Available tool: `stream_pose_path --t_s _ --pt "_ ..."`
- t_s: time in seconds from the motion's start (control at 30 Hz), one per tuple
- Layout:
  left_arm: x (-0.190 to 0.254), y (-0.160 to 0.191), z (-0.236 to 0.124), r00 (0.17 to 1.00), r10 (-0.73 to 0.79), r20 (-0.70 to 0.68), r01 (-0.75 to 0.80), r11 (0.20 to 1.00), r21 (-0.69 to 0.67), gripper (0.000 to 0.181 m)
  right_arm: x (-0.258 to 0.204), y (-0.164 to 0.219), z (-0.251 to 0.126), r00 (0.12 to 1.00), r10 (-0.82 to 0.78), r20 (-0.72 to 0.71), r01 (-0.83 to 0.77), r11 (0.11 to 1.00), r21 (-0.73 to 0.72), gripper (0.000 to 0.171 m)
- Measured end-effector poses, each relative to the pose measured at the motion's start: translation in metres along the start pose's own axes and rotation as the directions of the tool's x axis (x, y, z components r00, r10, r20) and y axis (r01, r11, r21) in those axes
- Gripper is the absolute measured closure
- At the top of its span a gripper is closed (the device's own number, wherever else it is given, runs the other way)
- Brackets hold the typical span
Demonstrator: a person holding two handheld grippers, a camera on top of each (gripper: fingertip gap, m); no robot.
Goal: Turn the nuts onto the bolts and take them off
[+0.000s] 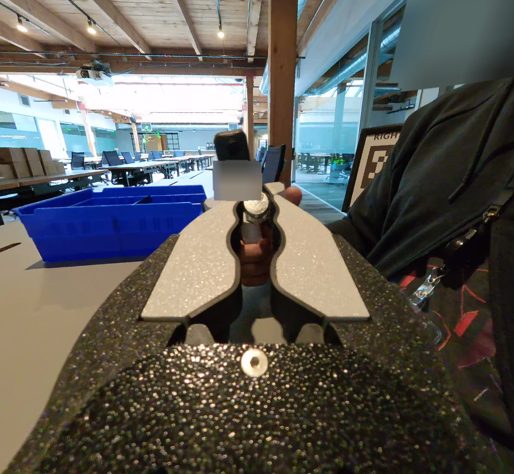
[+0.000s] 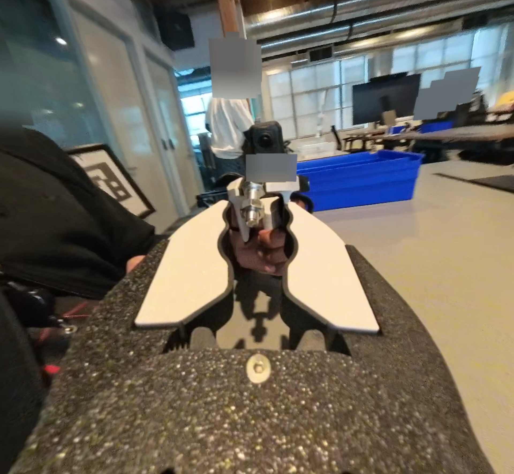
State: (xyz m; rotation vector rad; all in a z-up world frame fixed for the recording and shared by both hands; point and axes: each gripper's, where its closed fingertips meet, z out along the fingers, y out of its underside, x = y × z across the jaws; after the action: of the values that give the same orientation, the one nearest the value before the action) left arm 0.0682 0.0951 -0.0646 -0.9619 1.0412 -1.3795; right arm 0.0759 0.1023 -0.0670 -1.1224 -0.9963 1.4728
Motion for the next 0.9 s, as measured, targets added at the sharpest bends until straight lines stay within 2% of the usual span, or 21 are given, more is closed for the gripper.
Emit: stream_pose_path --t_s 0.1,0.23,0.37,0.43,0.5,0.57,0.6,0.63,0.67,0.73,0.83,0.9 --pt "0.003 0.002 0.003 1.000 0.024 -0.010 -0.024 1.000 -0.018 0.164 -0.004 0.004 0.002 0.996 0.071 0.052 -0.071 0.997 -0.010 0.136" --pt "0.004 0.004 0.004 1.000 0.029 -0.010 -0.029 0.999 -0.030 0.165 -0.007 0.010 0.006 0.997 0.049 0.060 -0.046 0.998 -0.050 0.141" --pt "0.004 0.005 0.004 1.000 0.020 -0.014 -0.020 0.999 -0.031 0.164 -0.007 0.016 0.009 0.998 -0.060 0.023 0.061 0.994 -0.088 0.153" --pt "0.000 0.006 0.004 1.000 0.003 0.002 -0.003 0.999 -0.038 0.164 -0.003 0.016 0.008 0.979 -0.200 -0.044 0.194 0.974 -0.116 0.154" --pt "-0.005 0.009 0.002 0.999 -0.052 0.017 0.052 0.998 -0.043 0.165 0.005 0.018 0.007 0.889 -0.435 -0.142 0.405 0.892 -0.199 0.153" --pt "-0.009 0.011 0.001 0.994 -0.102 0.024 0.103 0.994 -0.047 0.165 0.012 0.019 0.005 0.704 -0.679 -0.209 0.607 0.727 -0.320 0.153" --pt "-0.010 0.011 0.000 0.993 -0.113 0.022 0.113 0.993 -0.044 0.164 0.013 0.020 0.005 0.621 -0.752 -0.219 0.664 0.654 -0.364 0.153" --pt "-0.009 0.010 0.000 0.994 -0.112 0.014 0.112 0.993 -0.034 0.165 0.012 0.020 0.006 0.584 -0.782 -0.217 0.689 0.619 -0.377 0.151" --pt "-0.007 0.007 0.000 0.995 -0.103 0.009 0.103 0.994 -0.022 0.165 0.009 0.020 0.008 0.602 -0.770 -0.212 0.686 0.635 -0.356 0.146" --pt "-0.006 0.003 -0.001 0.996 -0.084 0.007 0.084 0.996 0.001 0.165 0.003 0.017 0.010 0.720 -0.663 -0.203 0.610 0.745 -0.270 0.139" --pt "-0.005 -0.003 -0.003 0.997 -0.076 -0.001 0.076 0.996 0.035 0.165 0.004 0.011 0.007 0.885 -0.431 -0.175 0.408 0.900 -0.156 0.135" --pt "-0.003 -0.004 -0.003 0.998 -0.060 -0.011 0.060 0.997 0.040 0.164 0.005 0.007 0.005 0.959 -0.253 -0.131 0.244 0.966 -0.083 0.135"
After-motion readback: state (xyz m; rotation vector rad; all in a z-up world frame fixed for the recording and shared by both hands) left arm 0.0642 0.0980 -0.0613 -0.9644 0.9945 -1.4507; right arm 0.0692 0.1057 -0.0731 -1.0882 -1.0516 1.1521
